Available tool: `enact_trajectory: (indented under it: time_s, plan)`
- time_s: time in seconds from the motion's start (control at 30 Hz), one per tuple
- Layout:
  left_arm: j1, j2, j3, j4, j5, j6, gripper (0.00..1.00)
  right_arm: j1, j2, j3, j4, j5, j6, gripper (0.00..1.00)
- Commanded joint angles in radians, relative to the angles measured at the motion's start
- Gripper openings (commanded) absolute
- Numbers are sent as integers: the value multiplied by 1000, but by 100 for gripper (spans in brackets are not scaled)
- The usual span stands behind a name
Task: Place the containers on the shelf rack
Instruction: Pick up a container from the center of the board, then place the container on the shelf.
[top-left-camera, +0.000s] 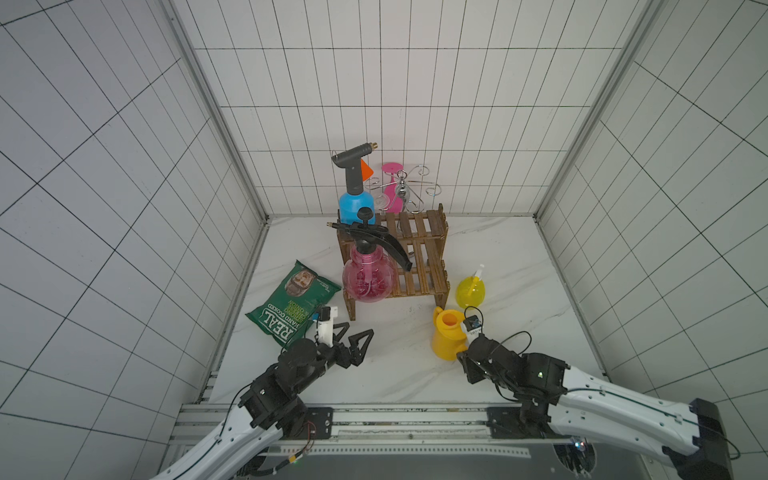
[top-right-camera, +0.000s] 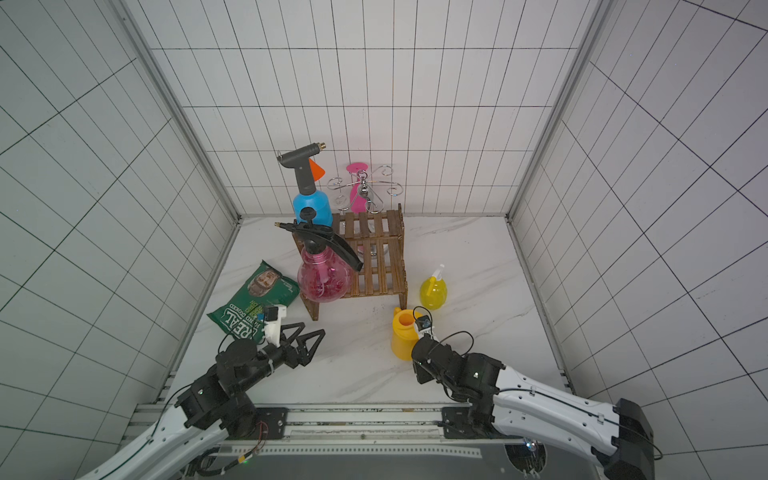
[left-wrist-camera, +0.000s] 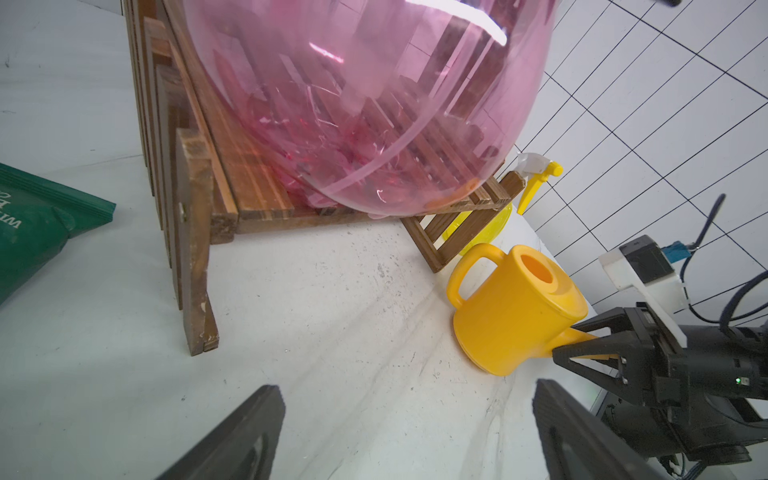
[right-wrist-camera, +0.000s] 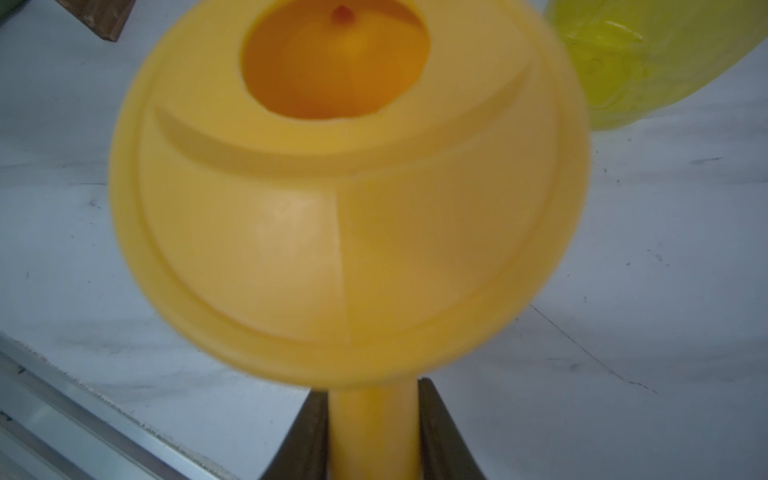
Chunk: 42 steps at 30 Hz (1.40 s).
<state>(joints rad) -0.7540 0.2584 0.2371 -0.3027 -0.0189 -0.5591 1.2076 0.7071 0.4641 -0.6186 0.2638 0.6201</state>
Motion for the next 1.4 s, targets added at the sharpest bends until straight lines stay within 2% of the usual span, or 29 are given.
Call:
enact_trajectory:
  time_s: [0.0,0.23,0.43,0.53,0.63,0.83,1.03,1.13,1.37]
  plan:
    - [-4,-30,5,-22,-30,14,95,28,-60,39,-21,-66,-21,6]
    - [-4,-89,1,-45,-51,15,95,58,-203,63,-16,-168,-108,0]
    - [-4,-99,1,-50,-54,15,95,58,-302,85,21,-261,-170,0]
    - [-4,-99,2,-50,-56,16,95,58,-328,105,33,-249,-182,0]
    - [-4,-100,2,-49,-58,16,95,58,-336,146,27,-158,-199,0]
    - [-4,-100,2,-49,-57,16,95,57,-262,242,40,10,-265,0]
    - [-4,-102,2,-47,-49,15,95,3,-93,365,9,91,-302,0]
    - [-4,-106,2,-47,-44,14,95,-76,-34,414,2,50,-318,0]
    - [-10,-116,2,-51,-41,11,95,-273,94,467,47,-181,-383,0]
